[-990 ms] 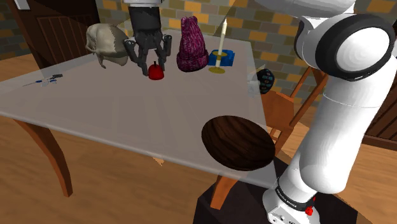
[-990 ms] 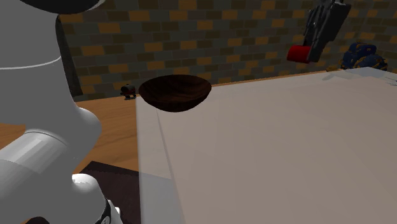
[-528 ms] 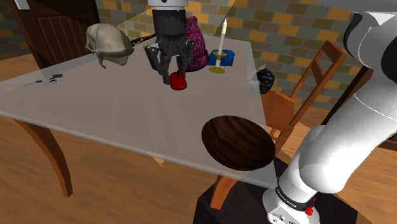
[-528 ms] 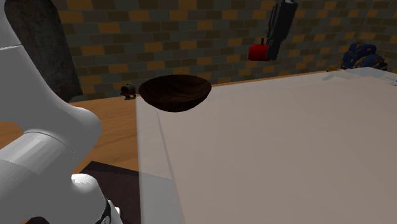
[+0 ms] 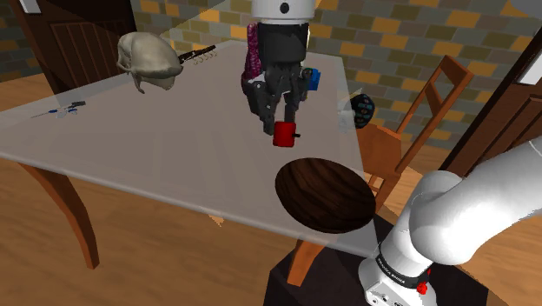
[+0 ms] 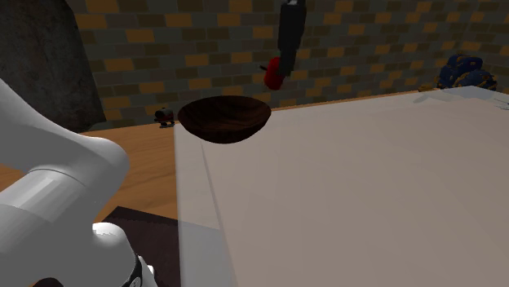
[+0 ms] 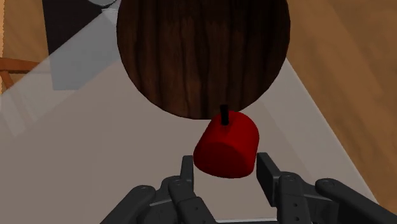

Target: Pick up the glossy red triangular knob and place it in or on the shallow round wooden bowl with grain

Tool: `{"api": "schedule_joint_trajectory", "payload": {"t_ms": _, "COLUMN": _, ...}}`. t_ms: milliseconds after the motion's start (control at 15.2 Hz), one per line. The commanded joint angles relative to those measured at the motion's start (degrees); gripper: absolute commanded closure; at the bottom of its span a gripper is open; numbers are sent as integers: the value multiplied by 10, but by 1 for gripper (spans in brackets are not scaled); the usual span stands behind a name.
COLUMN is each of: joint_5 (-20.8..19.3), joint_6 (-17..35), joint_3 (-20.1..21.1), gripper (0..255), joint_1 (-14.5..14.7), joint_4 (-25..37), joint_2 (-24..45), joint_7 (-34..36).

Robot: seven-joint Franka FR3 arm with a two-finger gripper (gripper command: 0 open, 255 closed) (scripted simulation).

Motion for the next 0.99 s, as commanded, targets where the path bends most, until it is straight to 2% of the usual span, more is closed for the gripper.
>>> {"api": "schedule_joint_trajectory", "payload": {"t_ms": 0, "joint_5": 12, "joint_6": -8, "joint_3": -5, "gripper": 255, "joint_1": 8, "joint_4": -35, "joint_2": -44, "joint_7": -1}}
{"api": "schedule_joint_trajectory", "payload": {"t_ms": 396, "joint_5": 44, "joint_6": -47, "joint_3": -12, "gripper": 255, "joint_1": 36, "joint_4": -112, "joint_2": -162, "joint_7": 10}}
{"api": "schedule_joint_trajectory", "payload": {"t_ms": 924, "joint_5": 53, "joint_6": 7, "joint_3": -5, "gripper": 255, "joint_1": 42, "joint_4": -189, "joint_2": -186, "joint_7": 5}}
